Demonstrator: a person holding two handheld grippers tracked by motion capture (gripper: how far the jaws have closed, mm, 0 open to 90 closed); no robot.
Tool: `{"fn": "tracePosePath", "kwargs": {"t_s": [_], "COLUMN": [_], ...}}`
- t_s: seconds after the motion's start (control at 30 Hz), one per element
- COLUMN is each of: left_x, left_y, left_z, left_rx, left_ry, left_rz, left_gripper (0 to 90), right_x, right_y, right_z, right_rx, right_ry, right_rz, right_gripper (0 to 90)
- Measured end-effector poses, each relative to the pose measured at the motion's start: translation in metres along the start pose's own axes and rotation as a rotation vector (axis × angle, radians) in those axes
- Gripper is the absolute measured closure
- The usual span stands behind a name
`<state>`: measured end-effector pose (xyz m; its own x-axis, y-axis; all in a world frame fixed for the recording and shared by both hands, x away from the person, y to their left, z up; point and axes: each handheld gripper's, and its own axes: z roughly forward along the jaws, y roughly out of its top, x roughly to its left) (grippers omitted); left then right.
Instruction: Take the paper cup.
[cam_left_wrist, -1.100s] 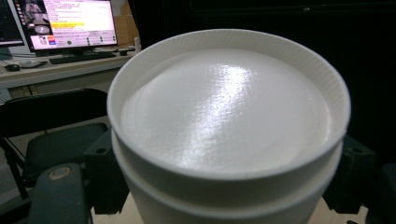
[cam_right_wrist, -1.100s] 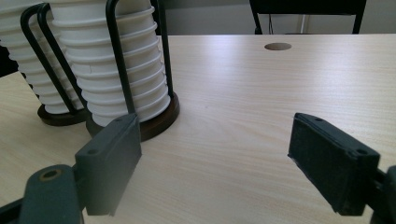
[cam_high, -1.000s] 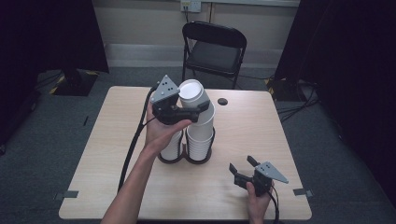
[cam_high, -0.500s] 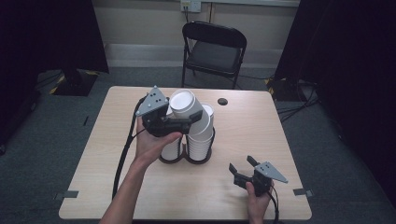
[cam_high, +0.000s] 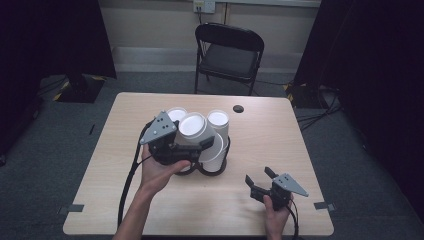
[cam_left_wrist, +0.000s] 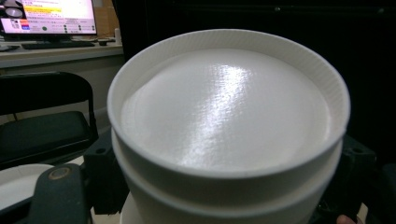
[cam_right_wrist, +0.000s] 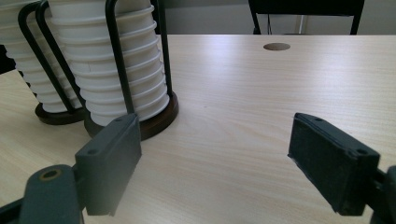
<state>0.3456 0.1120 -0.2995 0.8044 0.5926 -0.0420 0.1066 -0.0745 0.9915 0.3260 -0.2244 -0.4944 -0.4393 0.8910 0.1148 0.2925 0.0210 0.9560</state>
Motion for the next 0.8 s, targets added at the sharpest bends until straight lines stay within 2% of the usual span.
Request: {"fn": "tracePosePath", "kwargs": {"t_s": [0.13, 0.2, 0.3, 0.33, 0.37, 0.4, 0.43, 0.47, 0.5, 0.53, 0.57, 0.6, 0.63, 0.67, 0.77, 0.8], "left_x": [0.001, 0.002, 0.001, 0.002, 0.003, 0.003, 0.004, 0.004, 0.004, 0.004, 0.004, 0.005, 0.005, 0.006, 0.007, 0.006], "left_y": [-0.012, -0.020, -0.026, -0.033, -0.038, -0.038, -0.042, -0.051, -0.051, -0.055, -0.059, -0.066, -0.066, -0.074, -0.081, -0.088], "left_z": [0.000, 0.000, 0.000, -0.001, -0.002, -0.002, -0.002, -0.002, -0.002, -0.001, -0.002, -0.002, -0.002, -0.003, -0.004, -0.005], "left_rx": [0.022, 0.039, 0.055, 0.060, 0.054, 0.054, 0.055, 0.065, 0.065, 0.065, 0.071, 0.084, 0.084, 0.093, 0.102, 0.095], "left_ry": [-0.012, -0.032, -0.027, -0.025, -0.025, -0.025, -0.033, -0.023, -0.023, -0.019, -0.015, -0.009, -0.009, -0.008, -0.008, 0.001], "left_rz": [-0.029, -0.049, -0.052, -0.065, -0.083, -0.083, -0.097, -0.112, -0.112, -0.124, -0.128, -0.130, -0.130, -0.149, -0.158, -0.177], "left_gripper": [19.8, 19.8, 19.8, 19.9, 19.9, 19.9, 19.9, 19.9, 19.9, 19.9, 19.9, 19.9, 19.9, 19.9, 19.9, 20.0], "right_x": [0.000, 0.000, 0.001, 0.002, 0.003, 0.003, 0.005, 0.006, 0.006, 0.008, 0.008, 0.013, 0.013, 0.021, 0.029, 0.037], "right_y": [0.000, 0.000, 0.000, 0.000, 0.000, 0.000, 0.001, 0.001, 0.001, 0.001, 0.001, 0.000, 0.000, 0.000, -0.001, -0.001], "right_z": [0.000, 0.000, 0.000, 0.001, 0.001, 0.001, 0.002, 0.003, 0.003, 0.004, 0.004, 0.005, 0.005, 0.005, 0.006, 0.007], "right_rx": [-0.002, -0.002, 0.002, 0.006, 0.010, 0.010, 0.023, 0.026, 0.026, 0.041, 0.041, 0.065, 0.065, 0.088, 0.095, 0.102], "right_ry": [-0.004, -0.009, -0.004, 0.012, 0.004, 0.004, 0.002, 0.004, 0.004, 0.027, 0.027, 0.092, 0.092, 0.116, 0.142, 0.156], "right_rz": [0.001, -0.002, -0.006, -0.026, -0.034, -0.034, -0.058, -0.061, -0.061, -0.065, -0.065, -0.068, -0.068, -0.089, -0.101, -0.115], "right_gripper": [16.6, 16.5, 16.0, 15.9, 15.9, 15.9, 15.8, 15.8, 15.8, 15.7, 15.7, 13.7, 13.7, 13.3, 13.3, 13.4]}}
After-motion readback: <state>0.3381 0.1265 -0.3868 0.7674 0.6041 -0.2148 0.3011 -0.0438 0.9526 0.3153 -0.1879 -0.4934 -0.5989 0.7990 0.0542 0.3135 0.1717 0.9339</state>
